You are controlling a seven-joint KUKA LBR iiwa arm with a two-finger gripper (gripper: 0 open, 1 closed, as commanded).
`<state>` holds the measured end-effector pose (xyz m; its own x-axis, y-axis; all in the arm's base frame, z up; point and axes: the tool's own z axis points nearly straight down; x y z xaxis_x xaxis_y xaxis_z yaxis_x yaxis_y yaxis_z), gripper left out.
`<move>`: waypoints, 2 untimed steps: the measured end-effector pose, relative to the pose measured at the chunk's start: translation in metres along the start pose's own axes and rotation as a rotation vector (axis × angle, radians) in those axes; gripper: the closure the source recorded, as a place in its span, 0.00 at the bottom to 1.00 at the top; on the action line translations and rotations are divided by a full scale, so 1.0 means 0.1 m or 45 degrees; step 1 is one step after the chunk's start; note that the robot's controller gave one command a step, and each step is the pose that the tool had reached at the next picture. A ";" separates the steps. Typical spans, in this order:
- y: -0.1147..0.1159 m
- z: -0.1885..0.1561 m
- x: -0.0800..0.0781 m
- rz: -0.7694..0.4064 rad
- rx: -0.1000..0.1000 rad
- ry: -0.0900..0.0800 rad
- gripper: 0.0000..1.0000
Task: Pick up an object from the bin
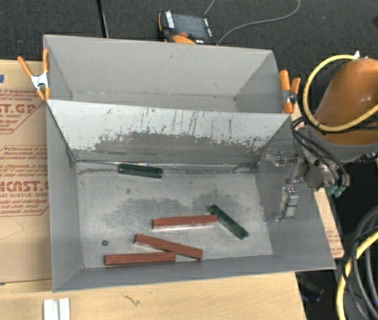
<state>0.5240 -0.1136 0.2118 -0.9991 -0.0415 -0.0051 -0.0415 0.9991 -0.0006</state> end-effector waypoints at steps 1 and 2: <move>0.49 0.93 -0.32 0.125 -0.005 0.011 0.00; 1.06 1.45 -0.07 0.067 -0.004 0.014 0.00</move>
Offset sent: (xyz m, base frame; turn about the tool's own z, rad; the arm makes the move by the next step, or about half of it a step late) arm 0.0300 0.0462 -0.0877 0.1023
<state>0.5277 -0.0071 0.0668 -0.9999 0.0112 0.0060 0.0112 0.9999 0.0027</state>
